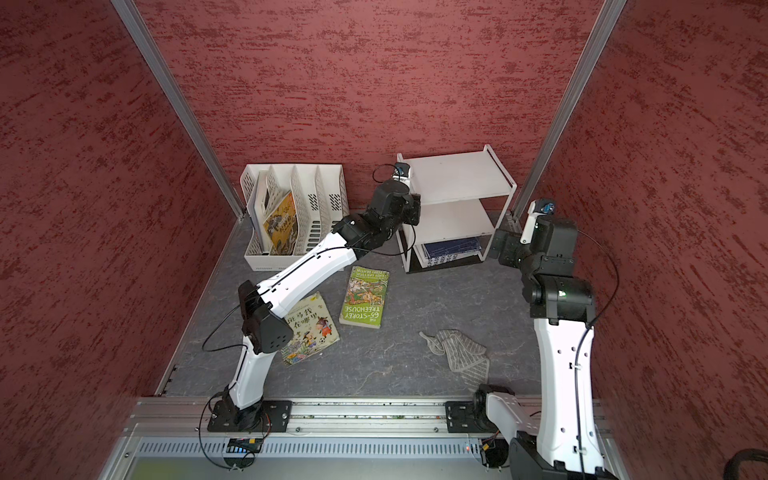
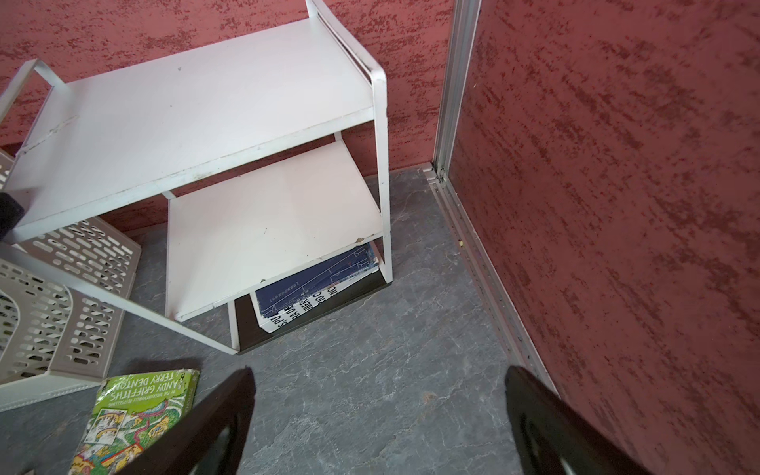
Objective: Wipe the bookshelf clean with a cloth
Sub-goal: Adjust the shelf at the center of the board, then pick up the cleaning item at the center of the board.
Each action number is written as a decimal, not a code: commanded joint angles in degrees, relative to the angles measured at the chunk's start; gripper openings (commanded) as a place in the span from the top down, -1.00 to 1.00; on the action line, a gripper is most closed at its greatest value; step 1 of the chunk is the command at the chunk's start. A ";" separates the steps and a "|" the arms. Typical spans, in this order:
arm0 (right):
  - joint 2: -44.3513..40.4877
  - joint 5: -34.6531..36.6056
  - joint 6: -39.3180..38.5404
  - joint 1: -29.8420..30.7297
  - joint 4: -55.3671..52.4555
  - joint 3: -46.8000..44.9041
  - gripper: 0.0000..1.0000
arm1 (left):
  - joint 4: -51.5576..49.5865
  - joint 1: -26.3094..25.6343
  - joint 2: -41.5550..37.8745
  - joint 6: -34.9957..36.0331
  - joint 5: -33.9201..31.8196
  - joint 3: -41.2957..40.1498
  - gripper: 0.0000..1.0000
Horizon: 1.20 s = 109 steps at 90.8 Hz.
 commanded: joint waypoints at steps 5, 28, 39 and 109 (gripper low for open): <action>-2.36 -6.38 2.78 -0.18 -1.48 -4.95 -0.97 | -0.37 1.89 -2.71 -0.53 -0.49 -3.84 0.24; -7.01 -12.02 5.67 -0.12 -0.93 -16.47 -0.97 | 0.71 3.50 -4.55 0.96 -1.10 -6.02 0.55; -8.00 -16.01 8.57 -0.01 -0.71 -22.95 -0.97 | 1.13 4.14 -5.51 1.34 -1.23 -6.86 0.64; 4.80 -0.83 35.28 22.50 4.09 -45.08 -0.93 | 3.73 4.51 -11.65 2.92 -0.86 -13.76 0.85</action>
